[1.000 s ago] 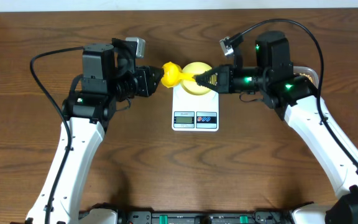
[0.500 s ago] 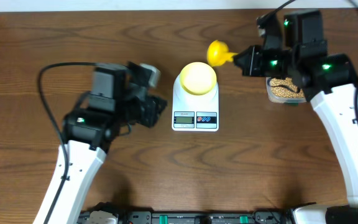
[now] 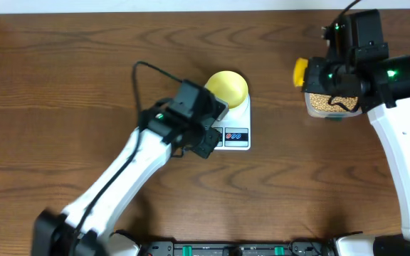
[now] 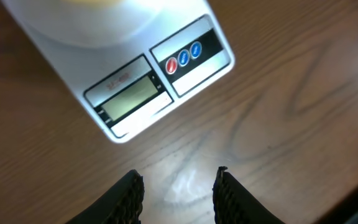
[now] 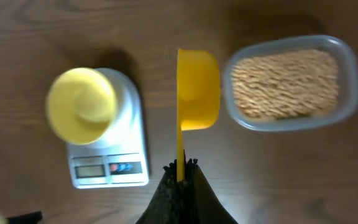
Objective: Scoop item into bowl and weigh 50g on scale
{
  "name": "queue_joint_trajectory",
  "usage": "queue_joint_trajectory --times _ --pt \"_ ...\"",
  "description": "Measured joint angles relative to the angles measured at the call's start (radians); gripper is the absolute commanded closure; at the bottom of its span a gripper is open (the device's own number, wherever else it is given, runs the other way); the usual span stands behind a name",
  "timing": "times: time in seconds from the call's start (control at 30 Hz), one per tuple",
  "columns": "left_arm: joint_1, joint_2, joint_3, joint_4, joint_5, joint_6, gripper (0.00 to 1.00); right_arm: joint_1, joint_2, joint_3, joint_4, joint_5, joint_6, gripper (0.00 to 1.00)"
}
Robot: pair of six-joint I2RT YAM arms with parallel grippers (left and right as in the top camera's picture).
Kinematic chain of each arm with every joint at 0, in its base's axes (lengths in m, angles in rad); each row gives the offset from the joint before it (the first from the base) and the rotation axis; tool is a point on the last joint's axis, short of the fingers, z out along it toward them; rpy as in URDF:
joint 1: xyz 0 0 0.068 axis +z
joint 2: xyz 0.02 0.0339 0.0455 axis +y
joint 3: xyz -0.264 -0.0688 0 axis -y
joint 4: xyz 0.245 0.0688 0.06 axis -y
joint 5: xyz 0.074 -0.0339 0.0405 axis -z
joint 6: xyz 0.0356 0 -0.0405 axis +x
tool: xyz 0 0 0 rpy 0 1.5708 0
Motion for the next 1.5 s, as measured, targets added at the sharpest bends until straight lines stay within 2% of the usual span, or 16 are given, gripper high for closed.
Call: queue_joint_trajectory --times 0.23,0.57,0.87,0.93,1.0,1.5 --pt "-0.029 0.151 0.000 0.057 0.001 0.000 0.60 -0.035 0.000 0.000 -0.024 0.056 0.019 0.99" --pt "-0.101 0.166 0.000 0.171 0.051 -0.024 0.60 -0.053 0.000 0.000 -0.035 0.073 0.022 0.99" --pt "-0.116 0.192 0.000 0.239 0.053 -0.035 0.55 -0.053 0.000 0.000 -0.055 0.073 0.021 0.99" --pt "-0.116 0.217 0.000 0.251 0.053 -0.033 0.48 -0.053 0.000 0.000 -0.060 0.073 0.021 0.99" --pt "-0.116 0.243 0.000 0.262 0.053 -0.035 0.45 -0.053 0.000 0.000 -0.064 0.073 0.021 0.99" --pt "-0.116 0.276 0.000 0.340 -0.018 -0.038 0.44 -0.053 0.000 0.000 -0.080 0.073 0.021 0.99"
